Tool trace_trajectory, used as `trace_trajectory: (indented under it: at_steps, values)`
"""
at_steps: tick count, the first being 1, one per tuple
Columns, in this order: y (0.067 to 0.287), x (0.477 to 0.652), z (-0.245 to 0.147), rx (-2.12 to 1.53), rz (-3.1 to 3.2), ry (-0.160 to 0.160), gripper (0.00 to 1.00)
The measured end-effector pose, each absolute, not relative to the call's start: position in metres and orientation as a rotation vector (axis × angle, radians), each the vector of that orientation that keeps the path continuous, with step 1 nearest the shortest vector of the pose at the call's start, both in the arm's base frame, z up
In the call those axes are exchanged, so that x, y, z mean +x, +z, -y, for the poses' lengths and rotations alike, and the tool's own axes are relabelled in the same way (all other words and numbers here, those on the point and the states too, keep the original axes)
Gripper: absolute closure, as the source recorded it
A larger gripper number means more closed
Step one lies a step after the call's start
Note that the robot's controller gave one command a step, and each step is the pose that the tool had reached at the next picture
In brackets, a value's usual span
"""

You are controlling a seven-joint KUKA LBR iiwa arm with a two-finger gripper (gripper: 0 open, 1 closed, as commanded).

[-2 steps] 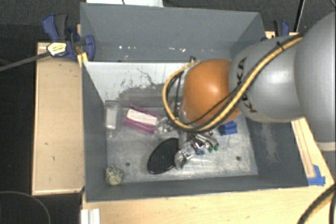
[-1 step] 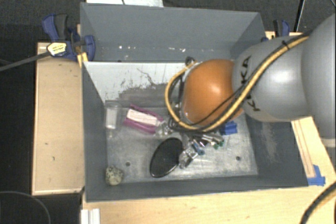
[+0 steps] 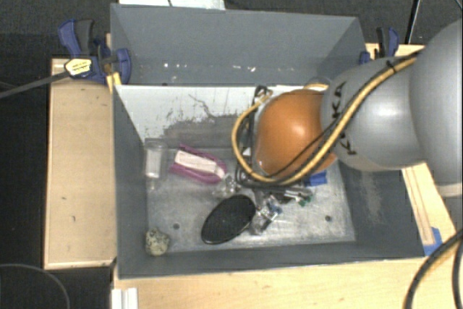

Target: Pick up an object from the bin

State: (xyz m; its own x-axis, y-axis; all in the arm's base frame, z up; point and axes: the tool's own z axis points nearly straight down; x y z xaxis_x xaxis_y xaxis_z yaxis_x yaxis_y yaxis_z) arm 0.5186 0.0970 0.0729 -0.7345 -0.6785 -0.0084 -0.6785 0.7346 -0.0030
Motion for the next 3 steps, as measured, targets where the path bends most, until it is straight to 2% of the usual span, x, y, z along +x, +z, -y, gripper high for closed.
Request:
trace_trajectory:
  at_steps: [1,2,3]
  values:
    - [0.074,0.520,-0.098,-1.134,-2.923,0.001,0.00]
    - [0.075,0.521,-0.098,-1.128,-2.920,0.001,1.00]
    - [0.108,0.522,-0.098,-1.117,-2.931,-0.001,1.00]
